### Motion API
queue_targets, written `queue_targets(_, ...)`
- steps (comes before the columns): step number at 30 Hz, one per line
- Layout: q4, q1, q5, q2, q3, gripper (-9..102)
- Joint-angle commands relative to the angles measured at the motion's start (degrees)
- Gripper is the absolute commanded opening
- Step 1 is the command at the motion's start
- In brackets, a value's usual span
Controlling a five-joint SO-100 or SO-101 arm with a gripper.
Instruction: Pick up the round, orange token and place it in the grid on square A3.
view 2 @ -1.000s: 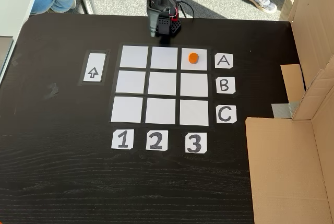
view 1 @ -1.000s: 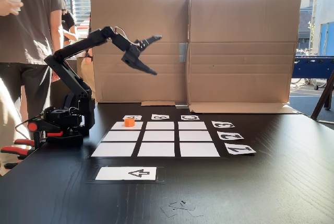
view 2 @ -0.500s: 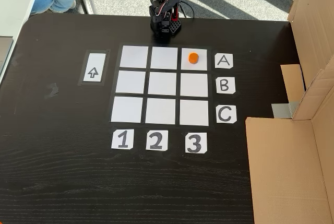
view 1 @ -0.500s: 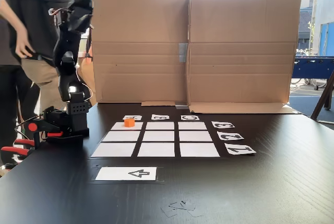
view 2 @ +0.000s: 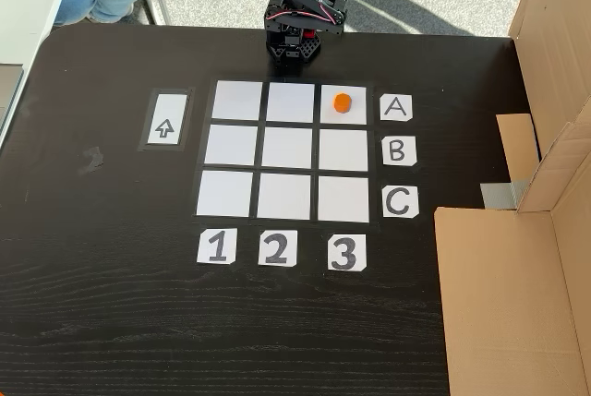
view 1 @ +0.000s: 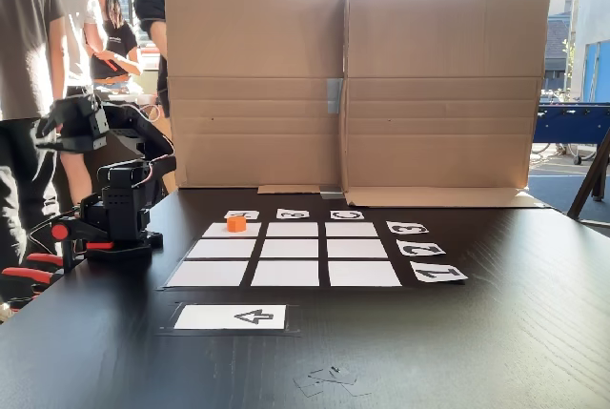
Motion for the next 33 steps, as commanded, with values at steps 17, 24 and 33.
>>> queue_targets(17,-2.55,4.57,-3.25,2.99,13.71,0)
queue_targets(24,-2.64,4.66,-3.43,2.99,13.71,0)
queue_targets(33,-2.64,4.57,-3.43,2.99,13.71,0)
